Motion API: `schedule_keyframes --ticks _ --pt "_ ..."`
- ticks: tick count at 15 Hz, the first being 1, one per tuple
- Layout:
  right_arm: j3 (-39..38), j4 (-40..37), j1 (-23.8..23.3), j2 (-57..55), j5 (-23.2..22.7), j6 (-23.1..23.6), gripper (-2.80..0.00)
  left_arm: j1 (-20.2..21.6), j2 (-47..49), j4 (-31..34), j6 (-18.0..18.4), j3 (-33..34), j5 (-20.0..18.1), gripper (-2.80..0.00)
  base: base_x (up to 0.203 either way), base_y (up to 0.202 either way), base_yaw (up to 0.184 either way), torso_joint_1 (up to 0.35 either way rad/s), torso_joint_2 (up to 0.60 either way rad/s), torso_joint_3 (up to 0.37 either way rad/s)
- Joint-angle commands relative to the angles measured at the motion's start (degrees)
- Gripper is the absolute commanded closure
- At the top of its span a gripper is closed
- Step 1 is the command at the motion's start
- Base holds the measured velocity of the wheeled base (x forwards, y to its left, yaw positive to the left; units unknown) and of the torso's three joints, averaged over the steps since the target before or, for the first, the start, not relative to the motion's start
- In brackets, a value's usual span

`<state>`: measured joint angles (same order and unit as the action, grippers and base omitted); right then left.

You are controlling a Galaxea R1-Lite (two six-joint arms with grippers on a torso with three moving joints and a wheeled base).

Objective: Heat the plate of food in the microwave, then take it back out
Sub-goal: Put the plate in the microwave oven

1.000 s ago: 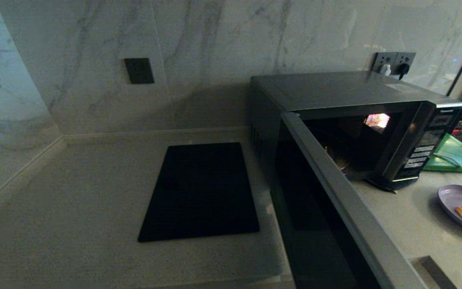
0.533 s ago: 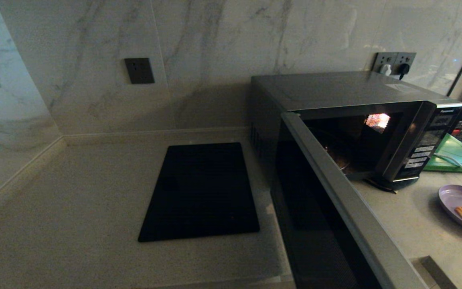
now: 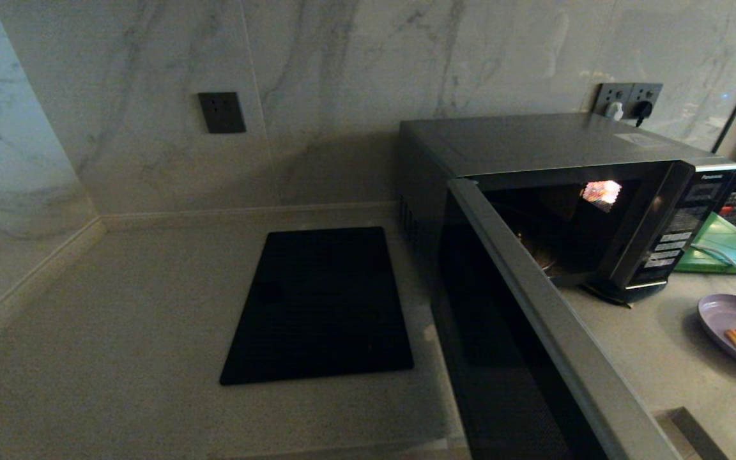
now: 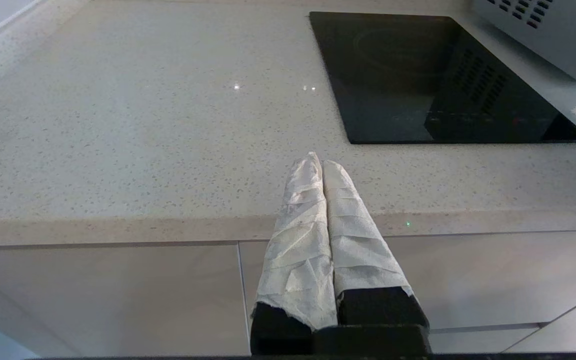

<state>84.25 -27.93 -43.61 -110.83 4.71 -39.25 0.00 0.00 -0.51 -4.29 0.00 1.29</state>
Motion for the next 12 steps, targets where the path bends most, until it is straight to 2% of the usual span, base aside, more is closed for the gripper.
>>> schedule_keyframes --ticks 1,7,12 --pt "3.9 -3.6 -0.1 -3.4 0.3 -2.2 -2.8 0.0 0.1 0.0 0.0 0.0 0.0 0.0 0.0 0.0 0.0 0.0 0.0 0.0" --pt "15.5 -21.2 -1.5 -10.7 1.2 -11.5 -2.8 0.0 0.1 0.0 0.0 0.0 0.0 0.0 0.0 0.0 0.0 0.0 0.0 0.0" --pt "15.7 -22.6 -2.5 -13.6 1.5 -10.5 -2.8 0.0 0.0 0.0 0.0 0.0 0.0 0.0 0.0 0.0 0.0 0.0 0.0 0.0"
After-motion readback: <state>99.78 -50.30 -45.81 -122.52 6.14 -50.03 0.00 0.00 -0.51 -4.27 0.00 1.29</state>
